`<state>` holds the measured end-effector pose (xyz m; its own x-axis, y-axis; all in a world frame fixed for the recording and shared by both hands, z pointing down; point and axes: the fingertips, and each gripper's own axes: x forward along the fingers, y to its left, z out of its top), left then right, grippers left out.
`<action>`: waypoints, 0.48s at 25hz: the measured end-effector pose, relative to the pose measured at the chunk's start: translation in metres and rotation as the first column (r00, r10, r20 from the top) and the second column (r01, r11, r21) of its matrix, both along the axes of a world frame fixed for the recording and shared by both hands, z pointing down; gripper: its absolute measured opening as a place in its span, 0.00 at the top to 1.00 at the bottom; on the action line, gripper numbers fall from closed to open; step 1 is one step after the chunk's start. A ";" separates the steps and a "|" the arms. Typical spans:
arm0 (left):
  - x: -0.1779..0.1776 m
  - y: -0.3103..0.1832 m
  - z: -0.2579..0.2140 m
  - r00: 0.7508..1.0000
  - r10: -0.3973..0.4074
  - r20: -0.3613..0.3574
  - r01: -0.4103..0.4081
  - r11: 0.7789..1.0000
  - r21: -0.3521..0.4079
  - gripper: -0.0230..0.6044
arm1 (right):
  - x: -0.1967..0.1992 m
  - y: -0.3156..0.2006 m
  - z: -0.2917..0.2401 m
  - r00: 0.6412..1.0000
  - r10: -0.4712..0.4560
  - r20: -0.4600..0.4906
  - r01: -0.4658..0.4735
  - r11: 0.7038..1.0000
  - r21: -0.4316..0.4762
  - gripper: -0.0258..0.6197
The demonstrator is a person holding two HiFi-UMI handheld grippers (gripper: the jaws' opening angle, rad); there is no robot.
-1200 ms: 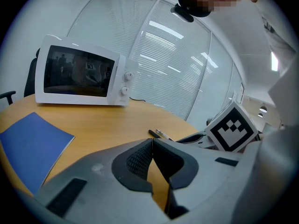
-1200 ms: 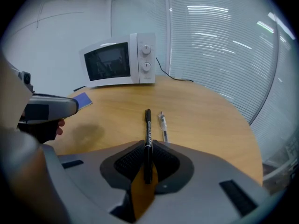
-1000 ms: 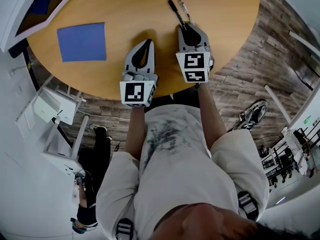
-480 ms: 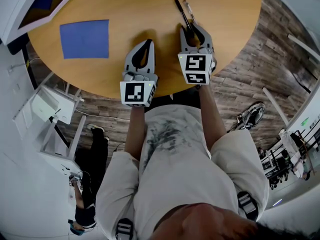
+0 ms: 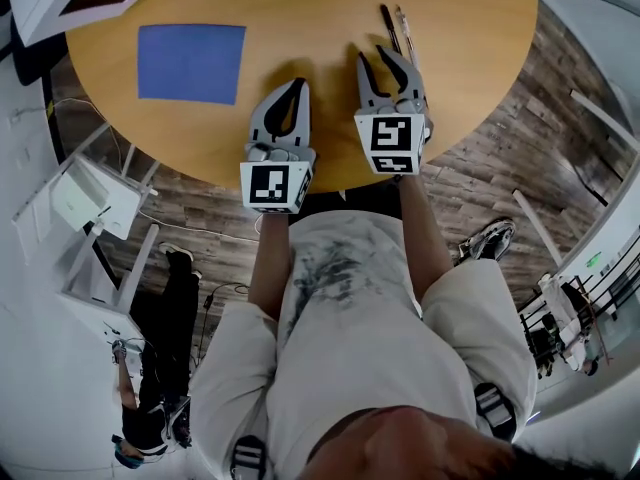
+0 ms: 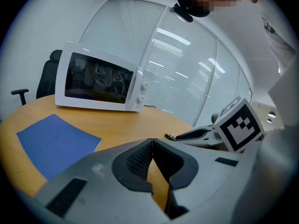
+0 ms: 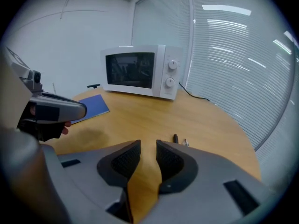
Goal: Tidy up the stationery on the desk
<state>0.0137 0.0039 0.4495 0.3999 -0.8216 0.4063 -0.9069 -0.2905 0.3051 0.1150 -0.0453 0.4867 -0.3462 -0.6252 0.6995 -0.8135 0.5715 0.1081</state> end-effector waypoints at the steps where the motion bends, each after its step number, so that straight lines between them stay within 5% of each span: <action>1: -0.006 0.000 0.000 1.000 -0.011 0.000 0.011 1.000 0.002 0.95 | -0.009 0.000 -0.001 1.000 -0.021 0.005 0.020 1.000 0.005 0.72; 12: -0.071 0.013 0.001 0.987 -0.160 -0.001 0.160 0.987 -0.001 0.95 | -0.108 0.003 -0.008 0.947 -0.310 0.081 0.307 0.950 0.054 0.81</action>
<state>-0.0576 0.0165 0.4506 0.2641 -0.8745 0.4069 -0.9413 -0.1418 0.3064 0.0070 -0.0419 0.4789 -0.5851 -0.5052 0.6344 -0.6055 0.7926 0.0727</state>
